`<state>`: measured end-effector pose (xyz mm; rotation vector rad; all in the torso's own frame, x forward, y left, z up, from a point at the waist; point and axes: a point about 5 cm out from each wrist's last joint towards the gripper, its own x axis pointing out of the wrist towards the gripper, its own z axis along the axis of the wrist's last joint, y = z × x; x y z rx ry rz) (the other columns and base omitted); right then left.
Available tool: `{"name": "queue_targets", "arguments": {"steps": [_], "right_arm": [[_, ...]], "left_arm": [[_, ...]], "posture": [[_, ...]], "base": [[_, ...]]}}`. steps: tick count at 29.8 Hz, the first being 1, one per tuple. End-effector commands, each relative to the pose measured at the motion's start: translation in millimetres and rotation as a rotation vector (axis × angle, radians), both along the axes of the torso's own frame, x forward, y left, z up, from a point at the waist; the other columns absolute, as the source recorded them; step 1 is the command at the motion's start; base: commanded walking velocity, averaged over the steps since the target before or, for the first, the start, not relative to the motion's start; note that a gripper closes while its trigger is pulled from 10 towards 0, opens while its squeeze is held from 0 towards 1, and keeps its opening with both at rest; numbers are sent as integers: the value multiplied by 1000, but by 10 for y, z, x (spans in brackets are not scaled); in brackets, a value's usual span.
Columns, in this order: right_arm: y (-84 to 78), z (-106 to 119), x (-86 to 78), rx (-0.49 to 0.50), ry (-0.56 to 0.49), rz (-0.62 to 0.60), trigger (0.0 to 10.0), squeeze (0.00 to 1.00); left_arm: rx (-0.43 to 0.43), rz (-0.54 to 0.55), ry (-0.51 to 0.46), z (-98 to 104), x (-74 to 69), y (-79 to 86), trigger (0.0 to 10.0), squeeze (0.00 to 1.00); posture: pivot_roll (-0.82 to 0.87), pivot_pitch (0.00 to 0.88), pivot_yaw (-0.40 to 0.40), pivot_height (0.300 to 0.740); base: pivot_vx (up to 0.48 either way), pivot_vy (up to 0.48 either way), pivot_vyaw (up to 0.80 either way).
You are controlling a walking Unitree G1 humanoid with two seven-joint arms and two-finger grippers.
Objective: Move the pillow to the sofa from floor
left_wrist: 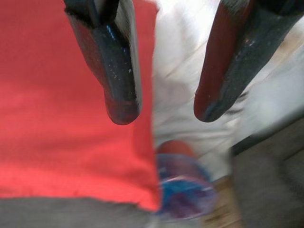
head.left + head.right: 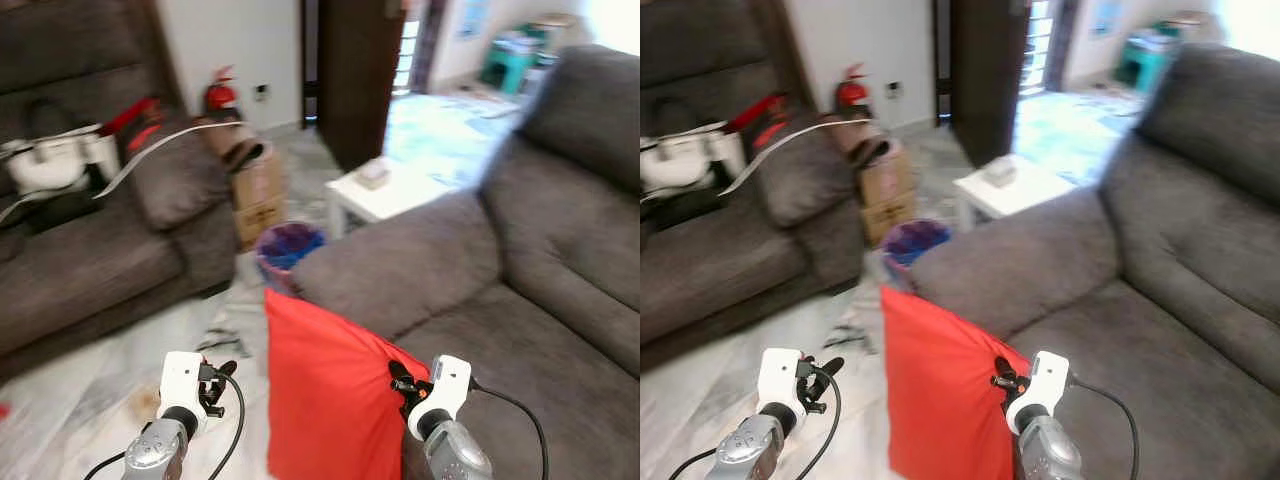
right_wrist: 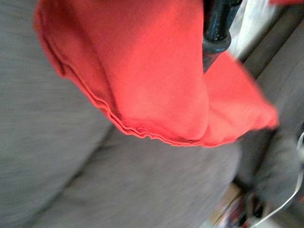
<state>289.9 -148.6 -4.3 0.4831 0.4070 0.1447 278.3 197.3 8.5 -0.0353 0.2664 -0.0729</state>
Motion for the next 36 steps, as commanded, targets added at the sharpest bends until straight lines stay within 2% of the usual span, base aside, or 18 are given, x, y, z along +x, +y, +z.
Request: {"name": "queue_targets", "arguments": {"steps": [1, 14, 36], "right_arm": [[-106, 148, 120, -16, -80, -29, 10000, 0], [-91, 165, 131, -13, -93, -26, 10000, 0], [-124, 176, 141, -20, -96, -37, 10000, 0]], "left_arm": [[-8, 13, -9, 10, 5, 6, 10000, 0], [-10, 15, -12, 7, -1, -2, 10000, 0], [-15, 10, -14, 5, -3, -20, 10000, 0]], "posture": [[196, 73, 20, 740], [196, 76, 17, 740], [194, 73, 13, 740]], "base": [[0, 0, -775], [0, 0, -767], [-23, 0, 0]]}}
